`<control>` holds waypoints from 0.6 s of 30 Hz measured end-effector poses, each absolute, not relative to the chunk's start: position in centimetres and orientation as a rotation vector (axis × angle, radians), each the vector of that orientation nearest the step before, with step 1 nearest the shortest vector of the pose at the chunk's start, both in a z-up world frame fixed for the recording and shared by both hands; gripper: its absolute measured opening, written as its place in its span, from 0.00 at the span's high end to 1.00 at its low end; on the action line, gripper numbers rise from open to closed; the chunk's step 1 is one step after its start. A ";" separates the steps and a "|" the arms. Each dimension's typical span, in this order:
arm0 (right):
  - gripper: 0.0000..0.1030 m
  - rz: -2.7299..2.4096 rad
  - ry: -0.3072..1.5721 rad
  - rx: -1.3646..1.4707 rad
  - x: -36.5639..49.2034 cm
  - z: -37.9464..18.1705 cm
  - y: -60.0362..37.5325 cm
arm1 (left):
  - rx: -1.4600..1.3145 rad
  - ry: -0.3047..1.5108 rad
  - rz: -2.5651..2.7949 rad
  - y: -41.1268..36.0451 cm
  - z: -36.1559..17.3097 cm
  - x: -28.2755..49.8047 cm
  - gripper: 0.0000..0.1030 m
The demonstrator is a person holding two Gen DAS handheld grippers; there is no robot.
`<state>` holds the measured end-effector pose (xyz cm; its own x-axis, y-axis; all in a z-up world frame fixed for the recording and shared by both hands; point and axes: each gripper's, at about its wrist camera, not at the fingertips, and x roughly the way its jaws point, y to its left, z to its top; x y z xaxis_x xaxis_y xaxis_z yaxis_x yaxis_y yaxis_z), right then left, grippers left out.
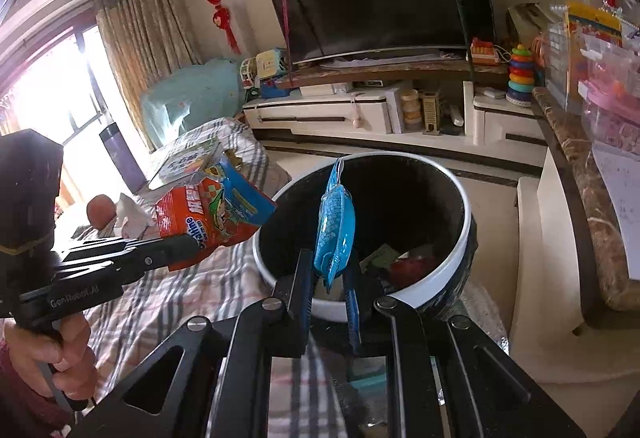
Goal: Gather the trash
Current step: 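Hold the orange bag and blue toy over the bin and open both tools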
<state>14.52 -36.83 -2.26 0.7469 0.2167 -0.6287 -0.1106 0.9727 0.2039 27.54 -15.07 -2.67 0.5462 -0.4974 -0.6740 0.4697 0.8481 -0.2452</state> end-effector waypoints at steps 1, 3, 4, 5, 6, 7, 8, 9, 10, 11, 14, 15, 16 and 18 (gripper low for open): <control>0.86 0.180 0.709 0.158 14.7 -2.3 -37.0 | -0.034 0.813 -0.576 -15.3 -2.7 27.8 1.00; 0.86 0.174 0.719 0.157 15.2 -2.4 -37.3 | -0.029 0.819 -0.578 -15.9 -2.9 28.5 1.00; 0.86 0.174 0.724 0.159 15.4 -2.5 -37.4 | -0.026 0.822 -0.579 -16.2 -3.0 28.8 1.00; 0.86 0.173 0.730 0.160 15.7 -2.6 -37.7 | -0.024 0.824 -0.579 -16.6 -3.0 29.0 1.00; 0.86 0.171 0.735 0.159 15.9 -2.7 -37.8 | -0.022 0.827 -0.579 -16.8 -3.1 29.3 1.00; 0.86 0.168 0.740 0.156 16.2 -2.8 -37.9 | -0.019 0.828 -0.579 -17.1 -3.1 29.5 1.00; 0.86 0.167 0.745 0.154 16.4 -2.9 -37.9 | -0.016 0.832 -0.579 -17.4 -3.2 29.8 1.00; 0.86 0.167 0.754 0.152 16.7 -3.1 -38.0 | -0.015 0.834 -0.580 -17.6 -3.3 30.0 1.00; 0.86 0.166 0.762 0.149 16.9 -3.2 -38.0 | -0.014 0.836 -0.581 -17.9 -3.3 30.3 1.00; 0.86 0.163 0.772 0.146 17.2 -3.4 -38.1 | -0.012 0.839 -0.582 -18.2 -3.4 30.6 1.00; 0.86 0.165 0.784 0.139 17.9 -3.7 -38.3 | -0.004 0.844 -0.582 -18.8 -3.6 31.4 1.00; 0.86 0.165 0.787 0.137 18.0 -3.8 -38.4 | -0.003 0.846 -0.582 -19.0 -3.6 31.6 1.00; 0.86 0.166 0.789 0.134 18.2 -3.8 -38.4 | -0.002 0.848 -0.582 -19.2 -3.7 31.9 0.99; 0.86 0.167 0.795 0.127 18.6 -3.8 -38.5 | 0.000 0.853 -0.580 -19.5 -3.9 32.4 0.99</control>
<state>18.56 -38.49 -3.80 0.6883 0.1966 -0.6983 -0.1009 0.9792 0.1761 32.37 -19.48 -3.89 0.5137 -0.4825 -0.7094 0.4821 0.8463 -0.2265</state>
